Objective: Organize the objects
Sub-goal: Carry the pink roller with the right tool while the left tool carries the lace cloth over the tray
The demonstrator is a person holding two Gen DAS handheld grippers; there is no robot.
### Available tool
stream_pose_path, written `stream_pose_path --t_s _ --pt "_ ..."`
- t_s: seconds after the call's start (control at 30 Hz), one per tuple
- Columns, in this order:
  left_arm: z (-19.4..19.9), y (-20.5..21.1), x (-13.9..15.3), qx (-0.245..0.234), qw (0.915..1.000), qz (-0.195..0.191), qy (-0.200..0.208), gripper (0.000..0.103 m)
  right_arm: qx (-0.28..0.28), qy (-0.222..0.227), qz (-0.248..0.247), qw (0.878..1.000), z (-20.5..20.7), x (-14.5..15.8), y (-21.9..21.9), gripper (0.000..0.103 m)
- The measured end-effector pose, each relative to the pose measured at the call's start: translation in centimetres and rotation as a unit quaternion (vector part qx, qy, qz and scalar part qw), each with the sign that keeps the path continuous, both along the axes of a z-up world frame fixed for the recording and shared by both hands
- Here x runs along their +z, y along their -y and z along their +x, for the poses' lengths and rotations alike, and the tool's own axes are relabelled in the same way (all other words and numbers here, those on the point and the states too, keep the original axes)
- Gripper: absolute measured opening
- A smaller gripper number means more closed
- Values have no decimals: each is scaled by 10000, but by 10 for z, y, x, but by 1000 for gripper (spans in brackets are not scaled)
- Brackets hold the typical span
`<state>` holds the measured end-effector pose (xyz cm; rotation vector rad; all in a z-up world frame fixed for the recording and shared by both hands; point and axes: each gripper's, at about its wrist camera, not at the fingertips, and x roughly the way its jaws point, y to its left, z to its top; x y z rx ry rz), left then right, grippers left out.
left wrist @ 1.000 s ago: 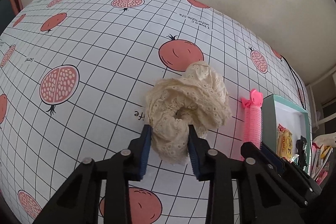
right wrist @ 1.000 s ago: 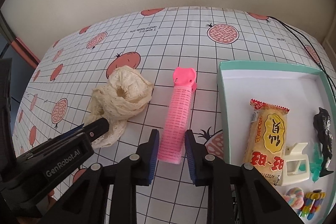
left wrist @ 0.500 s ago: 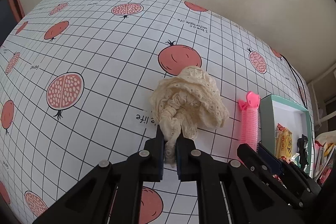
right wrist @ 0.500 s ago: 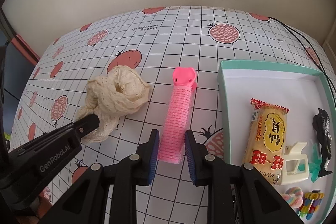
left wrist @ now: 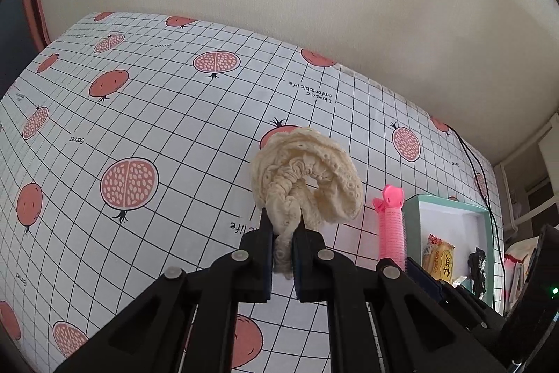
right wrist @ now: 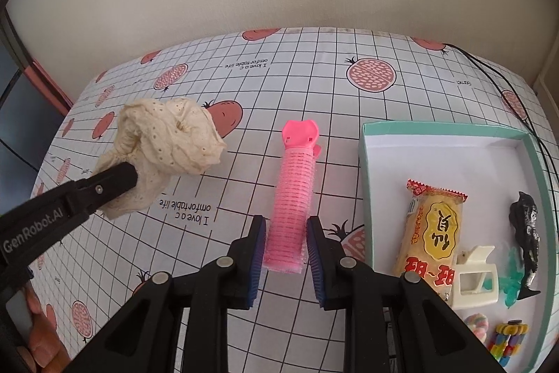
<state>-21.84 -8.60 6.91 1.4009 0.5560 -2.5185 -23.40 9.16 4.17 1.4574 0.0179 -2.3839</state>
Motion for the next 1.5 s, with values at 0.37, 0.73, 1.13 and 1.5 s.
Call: stream_pose_path --t_s 0.37,0.73,1.13,1.5 --pt "7 2 24 60 9995 -38 -308 9 -61 -198 -241 9995 2 27 -6 26" --pt "13 -9 49 5 9984 -134 -558 9 -133 -264 -327 9990 4 37 -19 26" --pt "2 -58 59 -364 9972 -192 -624 9 -522 -199 -409 9976 -4 38 -74 26" --pt "-10 -116 59 -846 9942 -205 -636 9 -826 -148 -417 9956 -10 36 -120 26"
